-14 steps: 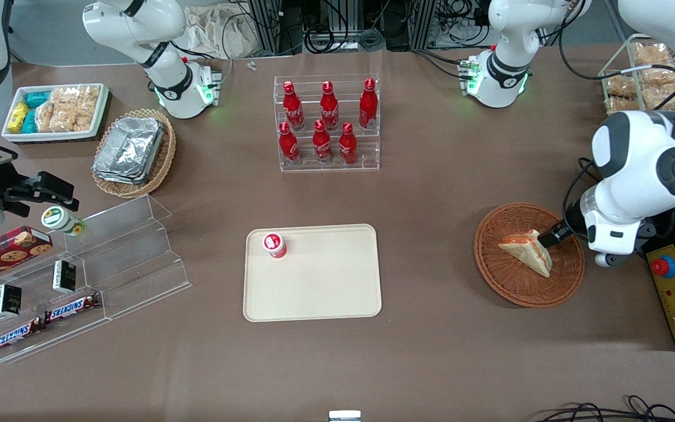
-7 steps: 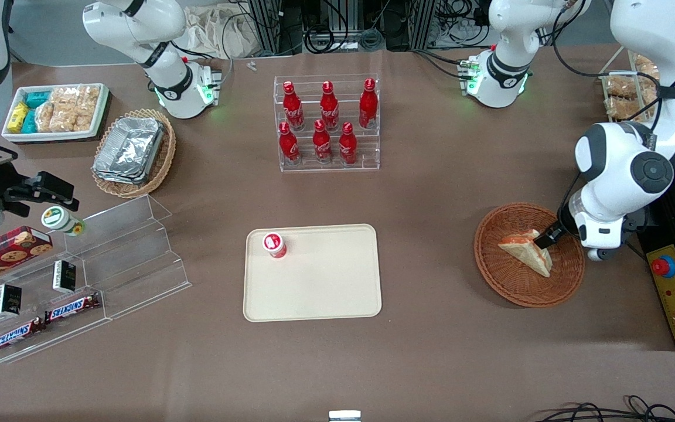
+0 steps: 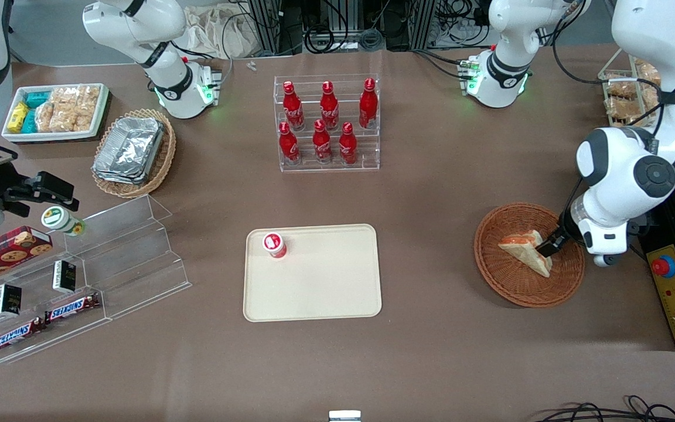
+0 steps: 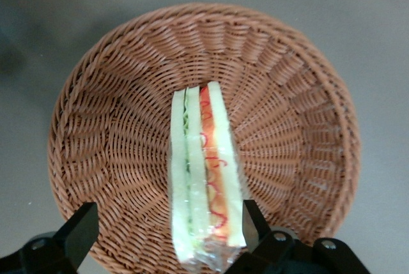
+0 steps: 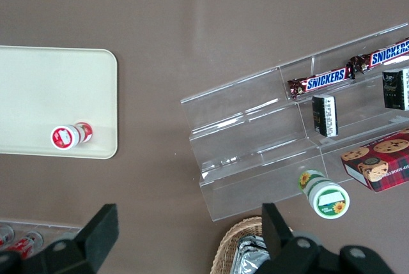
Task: Place sandwich from basket to tray
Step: 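Lower the open left gripper around the sandwich's wrapped edge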
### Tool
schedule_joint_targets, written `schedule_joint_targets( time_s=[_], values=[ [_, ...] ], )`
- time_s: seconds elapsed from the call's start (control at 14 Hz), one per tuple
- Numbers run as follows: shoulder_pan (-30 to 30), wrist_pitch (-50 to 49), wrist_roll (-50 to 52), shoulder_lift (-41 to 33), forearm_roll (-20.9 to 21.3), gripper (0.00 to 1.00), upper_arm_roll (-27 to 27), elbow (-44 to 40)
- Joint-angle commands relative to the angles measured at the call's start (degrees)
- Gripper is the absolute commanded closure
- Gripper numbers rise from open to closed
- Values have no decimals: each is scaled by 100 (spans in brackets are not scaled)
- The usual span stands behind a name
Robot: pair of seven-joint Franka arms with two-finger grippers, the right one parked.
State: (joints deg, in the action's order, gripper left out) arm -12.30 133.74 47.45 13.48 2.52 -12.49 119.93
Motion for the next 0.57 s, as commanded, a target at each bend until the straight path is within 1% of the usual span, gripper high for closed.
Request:
schedule_joint_targets(
  time_s=[0.0, 0.29, 0.5],
  values=[
    [8, -602, 300, 268, 91, 0, -78, -655],
    [122, -332, 379, 611, 100, 0, -78, -603],
    [122, -304, 388, 761, 100, 0, -78, -550]
  ],
)
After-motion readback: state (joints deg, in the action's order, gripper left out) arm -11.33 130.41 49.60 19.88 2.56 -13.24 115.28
